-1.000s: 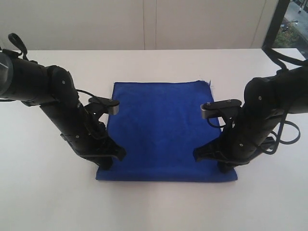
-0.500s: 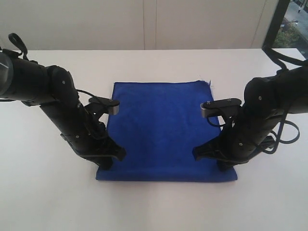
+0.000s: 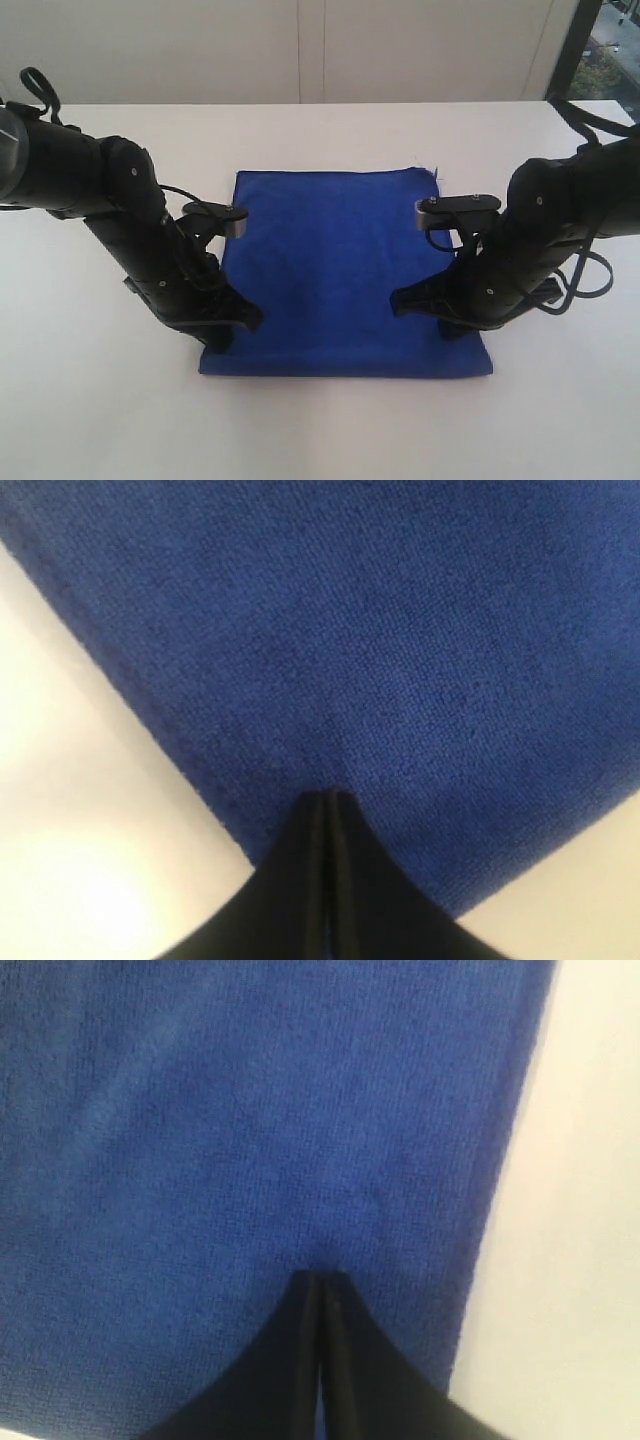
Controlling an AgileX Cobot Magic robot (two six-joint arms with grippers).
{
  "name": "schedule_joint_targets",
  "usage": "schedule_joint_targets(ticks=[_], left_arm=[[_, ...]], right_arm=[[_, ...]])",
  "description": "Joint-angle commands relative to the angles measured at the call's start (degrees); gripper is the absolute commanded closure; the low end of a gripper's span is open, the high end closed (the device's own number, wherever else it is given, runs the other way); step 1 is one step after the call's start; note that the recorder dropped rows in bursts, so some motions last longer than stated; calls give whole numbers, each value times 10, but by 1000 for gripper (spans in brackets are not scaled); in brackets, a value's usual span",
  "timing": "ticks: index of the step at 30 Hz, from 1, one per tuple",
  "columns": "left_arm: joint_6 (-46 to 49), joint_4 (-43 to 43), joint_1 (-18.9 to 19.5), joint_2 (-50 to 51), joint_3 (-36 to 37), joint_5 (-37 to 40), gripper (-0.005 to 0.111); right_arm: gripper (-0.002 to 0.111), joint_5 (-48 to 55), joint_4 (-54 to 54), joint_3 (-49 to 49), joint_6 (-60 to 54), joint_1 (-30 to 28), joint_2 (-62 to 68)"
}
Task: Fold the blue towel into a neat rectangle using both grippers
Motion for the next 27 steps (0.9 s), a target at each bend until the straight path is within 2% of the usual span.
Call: schedule_joint_targets(ticks=[1, 10, 27], left_arm=[[-47, 82, 2, 11, 7, 20, 107], [-63, 98, 2, 11, 7, 27, 107], [-97, 112, 2, 11, 7, 54, 107]], right_arm=[[108, -3, 3, 3, 3, 0, -3], [108, 35, -16, 3, -2, 0, -3], [108, 42, -42, 3, -2, 0, -18]])
